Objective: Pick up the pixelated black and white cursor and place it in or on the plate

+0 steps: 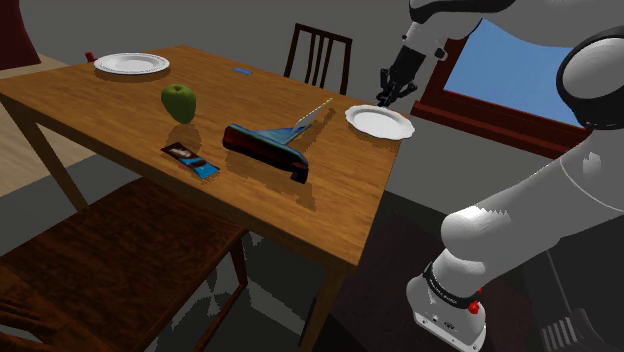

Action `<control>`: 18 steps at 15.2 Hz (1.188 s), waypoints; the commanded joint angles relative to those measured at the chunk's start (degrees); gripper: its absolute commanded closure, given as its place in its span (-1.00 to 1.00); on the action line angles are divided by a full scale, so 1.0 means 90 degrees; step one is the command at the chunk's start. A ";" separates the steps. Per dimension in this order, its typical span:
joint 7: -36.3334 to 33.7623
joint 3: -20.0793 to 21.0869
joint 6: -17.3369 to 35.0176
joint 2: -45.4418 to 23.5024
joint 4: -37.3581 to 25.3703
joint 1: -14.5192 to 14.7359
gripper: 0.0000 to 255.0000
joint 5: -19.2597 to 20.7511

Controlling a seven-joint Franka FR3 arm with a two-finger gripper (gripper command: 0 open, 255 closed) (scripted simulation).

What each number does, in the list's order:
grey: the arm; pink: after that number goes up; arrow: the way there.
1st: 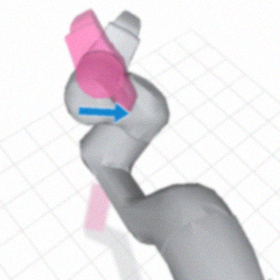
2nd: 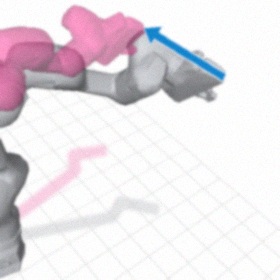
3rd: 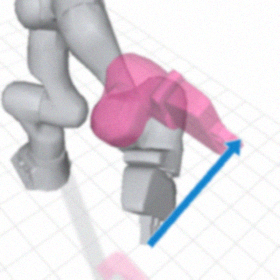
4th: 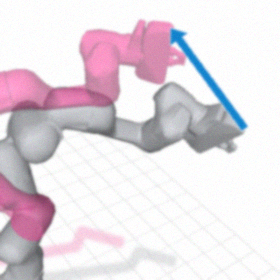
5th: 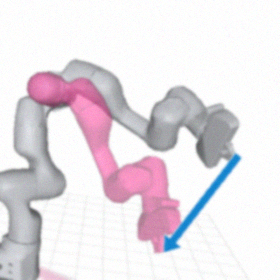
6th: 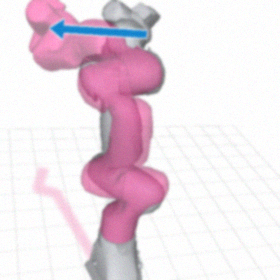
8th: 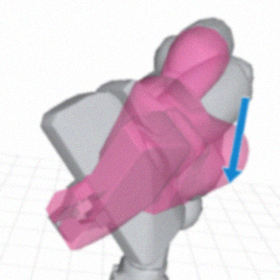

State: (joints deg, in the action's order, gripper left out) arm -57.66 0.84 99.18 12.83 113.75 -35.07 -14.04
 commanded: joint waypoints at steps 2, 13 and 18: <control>0.0233 -0.0143 -0.0024 -0.0487 -0.0453 -0.0097 1.00 0.0042; 0.0435 -0.0120 0.0914 -0.0559 0.0432 -0.0083 1.00 -0.0017; 0.0435 -0.0120 0.0914 -0.0559 0.0432 -0.0083 1.00 -0.0017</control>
State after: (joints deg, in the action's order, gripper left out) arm -53.77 -0.23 107.34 7.81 117.59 -35.81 -14.19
